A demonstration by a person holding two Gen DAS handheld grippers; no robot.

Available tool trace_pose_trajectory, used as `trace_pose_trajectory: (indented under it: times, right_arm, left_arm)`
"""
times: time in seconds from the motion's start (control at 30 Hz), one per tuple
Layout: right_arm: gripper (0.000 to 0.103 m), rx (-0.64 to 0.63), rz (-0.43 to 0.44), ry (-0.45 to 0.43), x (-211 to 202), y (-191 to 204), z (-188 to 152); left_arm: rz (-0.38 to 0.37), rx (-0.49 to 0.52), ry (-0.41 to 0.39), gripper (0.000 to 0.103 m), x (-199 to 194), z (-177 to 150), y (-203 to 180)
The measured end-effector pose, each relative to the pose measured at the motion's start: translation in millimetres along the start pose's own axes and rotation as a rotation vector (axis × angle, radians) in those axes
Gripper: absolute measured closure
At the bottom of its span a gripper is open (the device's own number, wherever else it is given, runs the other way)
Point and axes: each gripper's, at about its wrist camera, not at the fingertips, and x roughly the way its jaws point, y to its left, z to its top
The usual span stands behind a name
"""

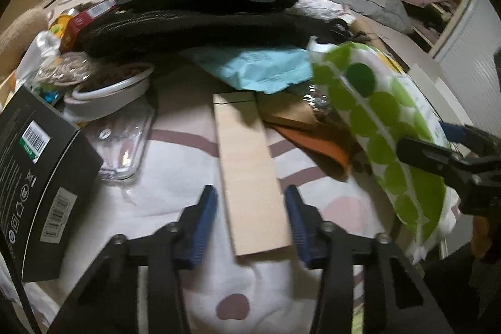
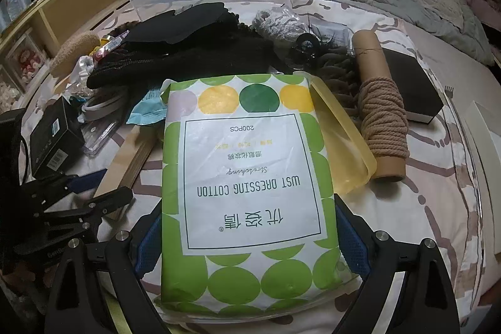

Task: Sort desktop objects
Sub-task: 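Grasp the wooden strip with the left tool and lift it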

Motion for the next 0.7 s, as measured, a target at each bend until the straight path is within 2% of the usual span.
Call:
trace_pose_trajectory:
  times: [0.1, 0.5, 0.7]
  right_arm:
    - [0.010, 0.005, 0.002, -0.004, -0.8, -0.7, 0.0]
    - [0.010, 0.030, 0.021, -0.036, -7.4, -4.1, 0.8]
    - [0.010, 0.021, 0.014, -0.020, -3.9, -2.9, 0.1]
  left_arm:
    - [0.017, 0.034, -0.013, 0.064, -2.1, -0.4, -5.8]
    - [0.002, 0.031, -0.012, 0.065, 1.9, 8.9, -13.4]
    - [0.001, 0.124, 0.039, 0.065, -8.8, -3.9, -19.9]
